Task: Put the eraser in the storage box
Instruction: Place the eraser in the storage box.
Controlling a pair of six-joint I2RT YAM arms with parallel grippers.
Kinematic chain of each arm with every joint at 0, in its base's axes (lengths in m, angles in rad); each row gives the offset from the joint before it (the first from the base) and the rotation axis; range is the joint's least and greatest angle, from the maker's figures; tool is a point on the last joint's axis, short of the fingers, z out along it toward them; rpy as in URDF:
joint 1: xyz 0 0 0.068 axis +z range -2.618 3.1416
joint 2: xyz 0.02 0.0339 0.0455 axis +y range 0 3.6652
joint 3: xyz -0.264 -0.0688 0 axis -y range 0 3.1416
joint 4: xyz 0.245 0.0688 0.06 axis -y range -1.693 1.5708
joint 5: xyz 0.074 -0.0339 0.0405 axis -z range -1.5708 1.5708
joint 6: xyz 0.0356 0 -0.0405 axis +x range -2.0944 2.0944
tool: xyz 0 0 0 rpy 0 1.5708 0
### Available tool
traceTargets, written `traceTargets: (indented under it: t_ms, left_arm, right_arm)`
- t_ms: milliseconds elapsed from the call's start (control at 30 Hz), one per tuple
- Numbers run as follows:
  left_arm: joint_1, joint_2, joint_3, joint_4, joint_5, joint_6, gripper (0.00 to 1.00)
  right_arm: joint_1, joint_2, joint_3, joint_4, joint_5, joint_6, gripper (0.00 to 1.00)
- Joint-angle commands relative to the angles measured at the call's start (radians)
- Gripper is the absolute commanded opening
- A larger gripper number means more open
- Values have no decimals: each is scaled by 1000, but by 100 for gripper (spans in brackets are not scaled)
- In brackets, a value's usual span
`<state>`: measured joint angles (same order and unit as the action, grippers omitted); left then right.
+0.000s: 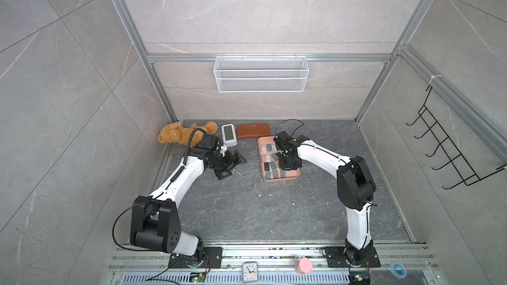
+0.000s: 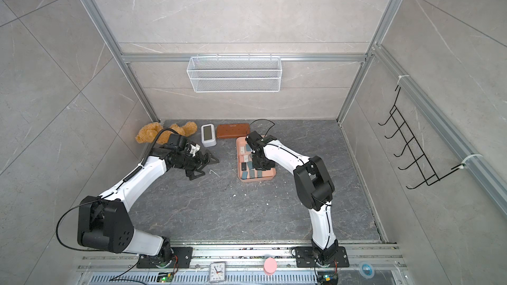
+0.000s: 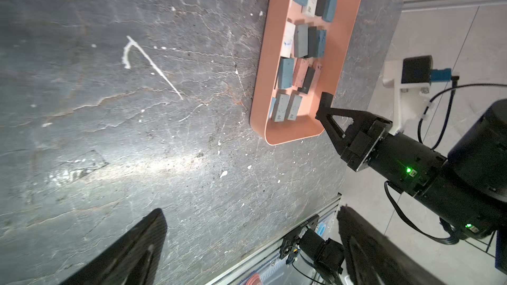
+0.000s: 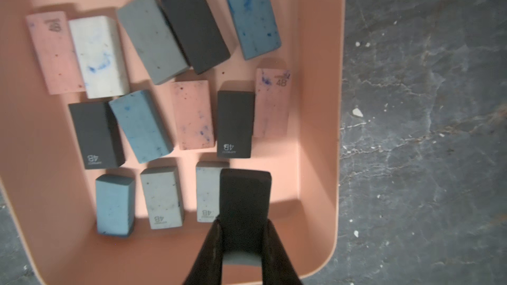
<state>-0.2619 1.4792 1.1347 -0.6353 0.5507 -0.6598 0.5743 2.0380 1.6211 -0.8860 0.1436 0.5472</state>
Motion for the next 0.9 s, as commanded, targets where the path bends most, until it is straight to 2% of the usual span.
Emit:
traceTargets:
  t_ms: [0,167,633,867]
  left_arm:
    - [-49,21,57,27,-8,-18,99]
    - [-91,45,82,16,-18,-18,99]
    - [-92,56,80,-2,-44,-21,99]
    - [-92,62,78,-1,-45,-21,99]
  right_arm:
    - [-14,-8,-20,37,-29,57,11]
    - [-37,9,-43,56,-50,93,11]
    - [-64,70,-54,30,-81,154,12]
    - [-64,85,-60,28,-76,158,16]
